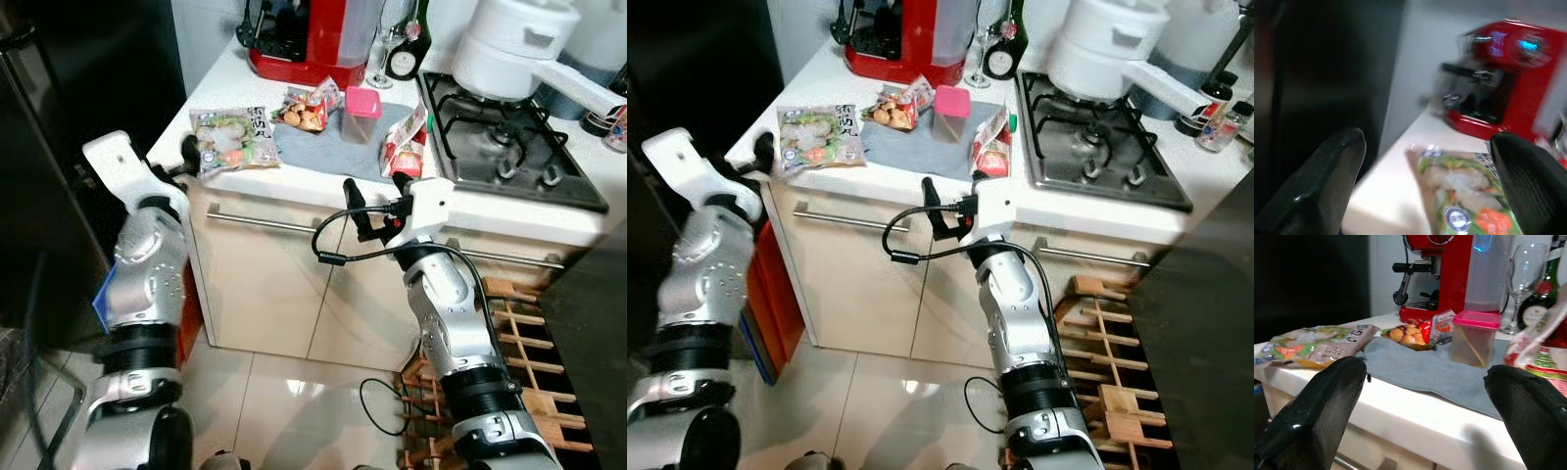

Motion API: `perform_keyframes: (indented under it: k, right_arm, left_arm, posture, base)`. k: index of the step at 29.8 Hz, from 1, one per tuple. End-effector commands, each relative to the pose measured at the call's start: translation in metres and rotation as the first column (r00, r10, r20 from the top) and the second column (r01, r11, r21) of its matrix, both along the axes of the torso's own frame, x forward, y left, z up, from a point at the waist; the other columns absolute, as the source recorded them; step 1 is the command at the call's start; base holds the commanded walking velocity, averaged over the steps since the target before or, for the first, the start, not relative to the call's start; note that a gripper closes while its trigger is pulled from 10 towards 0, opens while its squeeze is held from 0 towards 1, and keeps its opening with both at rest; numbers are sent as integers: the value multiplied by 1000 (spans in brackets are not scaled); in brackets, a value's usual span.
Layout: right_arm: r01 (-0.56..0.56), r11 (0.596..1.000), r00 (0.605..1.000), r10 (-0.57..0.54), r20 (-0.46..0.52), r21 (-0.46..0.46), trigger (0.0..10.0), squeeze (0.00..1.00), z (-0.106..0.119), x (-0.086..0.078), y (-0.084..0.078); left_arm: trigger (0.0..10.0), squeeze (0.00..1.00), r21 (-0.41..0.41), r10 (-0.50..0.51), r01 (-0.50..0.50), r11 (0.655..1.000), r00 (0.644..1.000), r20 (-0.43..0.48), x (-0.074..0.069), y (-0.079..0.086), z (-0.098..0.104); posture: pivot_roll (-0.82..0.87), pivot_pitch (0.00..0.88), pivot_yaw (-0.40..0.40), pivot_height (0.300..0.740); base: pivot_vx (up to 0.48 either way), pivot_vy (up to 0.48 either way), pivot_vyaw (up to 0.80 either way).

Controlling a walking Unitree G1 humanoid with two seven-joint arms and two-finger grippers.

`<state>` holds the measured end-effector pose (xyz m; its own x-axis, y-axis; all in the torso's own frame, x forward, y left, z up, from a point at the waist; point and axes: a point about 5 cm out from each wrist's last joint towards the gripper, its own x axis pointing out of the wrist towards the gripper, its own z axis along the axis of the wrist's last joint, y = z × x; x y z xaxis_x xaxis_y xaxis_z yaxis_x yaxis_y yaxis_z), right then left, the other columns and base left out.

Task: Restocking fridge

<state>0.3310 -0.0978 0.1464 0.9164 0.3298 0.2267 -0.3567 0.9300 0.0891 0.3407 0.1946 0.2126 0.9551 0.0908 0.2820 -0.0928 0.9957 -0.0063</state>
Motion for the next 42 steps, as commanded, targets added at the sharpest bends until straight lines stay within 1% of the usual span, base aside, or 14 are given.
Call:
perform_keyframes:
  k: [1,2,3,4,8,10,12,13,18,21,25,29,36,42]
  right_arm:
    - [16,1000,1000,-16,6,25,10000,0,2,2,-4]
    - [39,998,999,-39,0,41,10000,0,0,1,-6]
    - [39,998,999,-39,0,41,10000,0,0,1,-6]
    - [70,996,998,-70,-7,48,10000,0,-4,0,-9]
    - [139,988,990,-137,-25,69,10000,0,-12,-5,-12]
    - [156,986,988,-154,-24,64,10000,0,-15,-8,-9]
    - [144,989,989,-143,-27,36,10000,0,-14,-7,-7]
    - [130,991,991,-130,-26,14,10000,0,-12,-5,-7]
    - [111,994,994,-111,-11,-13,10000,0,-8,-2,-7]
    - [90,996,996,-90,8,-13,10000,0,-5,0,-6]
    - [84,996,996,-84,13,-8,10000,0,-4,0,-2]
    - [68,998,997,-68,20,-1,10000,0,-3,-1,5]
    - [58,998,998,-58,6,-3,10000,0,-5,-1,5]
    - [56,998,998,-56,2,-5,10000,0,-6,-1,3]
  left_arm:
    - [10000,0,124,-63,64,990,998,-11,-2,-16,1]
    - [10000,0,222,-93,94,970,996,-15,-4,-20,4]
    - [10000,0,222,-93,94,970,996,-15,-4,-20,4]
    - [10000,0,280,-126,128,951,992,-26,-5,-20,7]
    - [10000,0,316,-171,186,931,983,-74,-2,-16,7]
    - [10000,0,249,-181,205,947,977,-115,1,-14,3]
    - [10000,0,148,-174,191,970,977,-120,3,-15,0]
    - [10000,0,127,-157,172,977,981,-116,2,-16,-1]
    - [10000,0,118,-135,148,982,984,-115,2,-17,-3]
    - [10000,0,96,-118,130,987,986,-122,4,-16,-5]
    - [10000,0,105,-120,133,986,985,-122,5,-17,-4]
    - [10000,0,139,-119,134,981,987,-110,6,-21,0]
    - [10000,0,105,-111,121,987,989,-97,2,-27,0]
    - [10000,0,116,-133,142,983,987,-89,-2,-43,-5]
  posture:
    - [-55,0,-64,740]
    - [-46,0,-31,740]
    - [-46,0,-31,740]
    - [-43,0,-2,740]
    - [-55,0,55,740]
    - [-66,0,51,740]
    - [-71,0,28,740]
    - [-72,0,19,740]
    - [-68,0,-12,740]
    - [-58,0,-25,740]
    - [-56,0,-24,740]
    - [-54,0,-15,740]
    - [-59,0,-18,740]
    - [-61,0,-23,740]
  base:
    - [0,0,0]
    - [0,0,0]
    - [0,0,0]
    - [0,0,0]
    - [0,0,0]
    - [0,0,0]
    - [0,238,-241]
    - [0,472,-781]
    - [0,472,-780]
    - [0,469,0]
    - [0,480,0]
    - [0,0,0]
    - [0,0,0]
    - [0,0,447]
